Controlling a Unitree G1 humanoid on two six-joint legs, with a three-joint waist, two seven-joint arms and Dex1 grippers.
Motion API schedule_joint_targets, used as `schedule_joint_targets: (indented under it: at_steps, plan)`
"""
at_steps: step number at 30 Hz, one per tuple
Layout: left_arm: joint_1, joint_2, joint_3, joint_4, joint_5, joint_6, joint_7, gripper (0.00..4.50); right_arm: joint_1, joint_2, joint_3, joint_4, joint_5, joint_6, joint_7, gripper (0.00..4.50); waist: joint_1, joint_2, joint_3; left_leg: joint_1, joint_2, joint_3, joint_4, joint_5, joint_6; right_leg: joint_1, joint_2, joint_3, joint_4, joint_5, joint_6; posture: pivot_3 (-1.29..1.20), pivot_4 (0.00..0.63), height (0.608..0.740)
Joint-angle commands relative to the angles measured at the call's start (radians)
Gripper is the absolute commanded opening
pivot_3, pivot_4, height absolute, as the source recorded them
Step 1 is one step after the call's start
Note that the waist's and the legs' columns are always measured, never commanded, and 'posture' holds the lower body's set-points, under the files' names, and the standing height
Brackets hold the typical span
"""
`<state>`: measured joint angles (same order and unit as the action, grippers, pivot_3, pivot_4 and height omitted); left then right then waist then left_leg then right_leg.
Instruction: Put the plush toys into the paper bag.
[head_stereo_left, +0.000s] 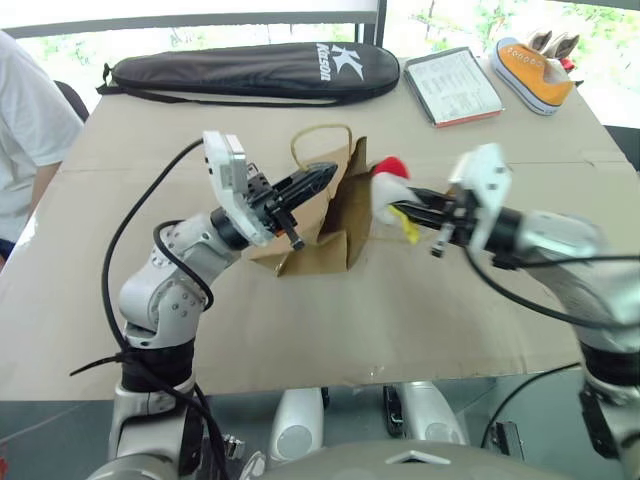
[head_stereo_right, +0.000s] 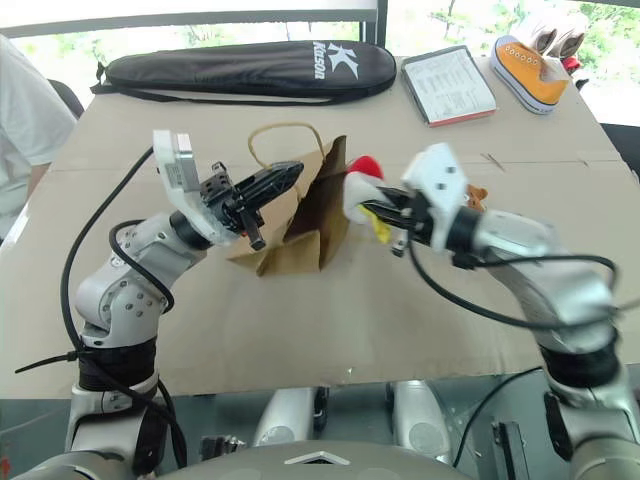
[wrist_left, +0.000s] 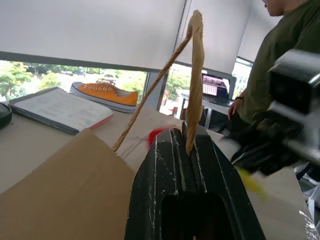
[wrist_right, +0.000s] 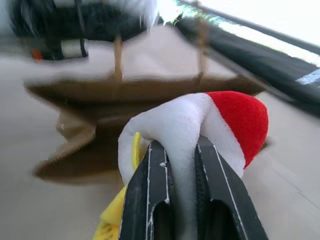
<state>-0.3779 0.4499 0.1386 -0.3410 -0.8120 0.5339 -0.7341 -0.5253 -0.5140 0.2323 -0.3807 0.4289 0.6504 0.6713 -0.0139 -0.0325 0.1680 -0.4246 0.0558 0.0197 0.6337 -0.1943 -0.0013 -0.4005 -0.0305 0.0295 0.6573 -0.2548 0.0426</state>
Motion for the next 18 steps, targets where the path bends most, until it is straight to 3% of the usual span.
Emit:
schedule_joint_targets:
  at_steps: [1, 7, 8, 12, 14, 15, 16, 18]
  plan:
    - [-0.016, -0.008, -0.006, -0.020, -0.010, -0.006, -0.004, 0.00, -0.082, 0.087, 0.129, 0.195, -0.101, -0.156, 0.090, 0.04, 0.001, 0.000, 0.000, -0.002, 0.000, 0.000, 0.000, 0.000, 0.000, -0.002, 0.000, 0.000, 0.000, 0.000, 0.000, 0.00, 0.150, 0.740]
    - [0.022, -0.017, -0.028, -0.020, 0.020, -0.036, -0.026, 0.00, -0.267, 0.280, 0.203, 0.604, -0.205, -0.352, 0.178, 0.04, -0.004, 0.000, 0.000, -0.009, 0.000, 0.000, 0.000, 0.000, 0.000, -0.010, 0.001, 0.000, 0.004, 0.003, 0.004, 0.00, 0.150, 0.740]
    - [0.030, -0.018, -0.028, -0.021, 0.022, -0.039, -0.029, 0.00, -0.286, 0.308, 0.186, 0.666, -0.209, -0.393, 0.179, 0.76, -0.005, 0.000, 0.000, -0.009, 0.001, 0.000, 0.000, 0.000, 0.000, -0.010, 0.002, 0.000, 0.004, 0.003, 0.004, 0.00, 0.150, 0.740]
    - [0.068, -0.021, -0.013, -0.030, 0.019, -0.050, -0.028, 0.00, -0.306, 0.359, 0.123, 0.759, -0.203, -0.490, 0.207, 2.64, 0.002, 0.001, 0.001, -0.009, 0.002, -0.001, 0.000, 0.000, 0.000, -0.010, 0.002, 0.000, 0.005, 0.003, 0.003, 0.00, 0.150, 0.740]
    - [0.085, -0.023, -0.008, -0.034, 0.018, -0.056, -0.026, 0.00, -0.291, 0.361, 0.113, 0.748, -0.204, -0.509, 0.227, 3.80, 0.002, 0.001, 0.001, -0.009, 0.001, 0.000, 0.000, 0.000, 0.000, -0.010, 0.001, 0.000, 0.004, 0.003, 0.004, 0.00, 0.150, 0.740]
    - [0.094, -0.024, -0.007, -0.035, 0.020, -0.061, -0.028, 0.00, -0.274, 0.350, 0.109, 0.721, -0.194, -0.489, 0.248, 3.80, 0.001, 0.001, 0.001, -0.009, 0.000, 0.000, 0.000, 0.000, 0.000, -0.010, 0.000, 0.000, 0.004, 0.003, 0.004, 0.00, 0.150, 0.740]
    - [0.101, -0.023, -0.006, -0.034, 0.023, -0.068, -0.031, 0.00, -0.254, 0.334, 0.105, 0.689, -0.191, -0.481, 0.262, 4.16, 0.001, 0.001, 0.001, -0.009, 0.000, 0.001, 0.000, 0.000, 0.000, -0.010, 0.000, 0.001, 0.004, 0.003, 0.004, 0.00, 0.150, 0.740]
    - [0.110, -0.018, -0.005, -0.028, 0.031, -0.079, -0.037, 0.00, -0.212, 0.294, 0.096, 0.607, -0.182, -0.451, 0.288, 4.16, 0.002, 0.001, 0.001, -0.008, 0.001, 0.000, 0.000, 0.000, 0.000, -0.010, 0.000, 0.000, 0.005, 0.003, 0.004, 0.00, 0.150, 0.740]
